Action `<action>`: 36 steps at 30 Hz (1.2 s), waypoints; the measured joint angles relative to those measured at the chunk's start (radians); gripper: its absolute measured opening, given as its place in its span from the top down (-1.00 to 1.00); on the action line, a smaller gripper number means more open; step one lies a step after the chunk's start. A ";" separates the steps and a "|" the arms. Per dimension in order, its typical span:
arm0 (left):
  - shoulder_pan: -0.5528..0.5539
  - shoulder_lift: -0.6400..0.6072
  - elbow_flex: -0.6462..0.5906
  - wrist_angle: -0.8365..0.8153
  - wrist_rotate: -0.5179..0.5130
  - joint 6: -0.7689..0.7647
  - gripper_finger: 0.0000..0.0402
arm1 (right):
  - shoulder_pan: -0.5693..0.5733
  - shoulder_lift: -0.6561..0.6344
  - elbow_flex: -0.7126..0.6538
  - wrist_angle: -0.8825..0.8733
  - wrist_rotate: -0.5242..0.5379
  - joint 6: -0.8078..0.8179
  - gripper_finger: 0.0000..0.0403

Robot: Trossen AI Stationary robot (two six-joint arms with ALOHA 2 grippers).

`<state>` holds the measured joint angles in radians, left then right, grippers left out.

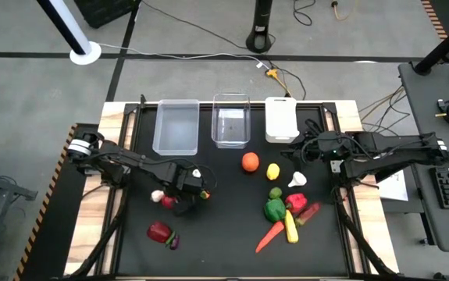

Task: Sort produce into baskets
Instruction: Put the red tomato into the right transparent bin

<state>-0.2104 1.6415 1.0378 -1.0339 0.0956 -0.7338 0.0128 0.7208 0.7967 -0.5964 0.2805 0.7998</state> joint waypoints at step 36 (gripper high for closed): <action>-0.008 -0.212 0.039 0.010 -0.064 -0.104 0.05 | 0.000 0.000 0.000 0.003 0.001 0.002 -0.32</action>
<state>-0.2189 1.4293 1.0771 -1.0237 0.0313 -0.8381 0.0128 0.7212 0.7967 -0.5938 0.2813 0.8017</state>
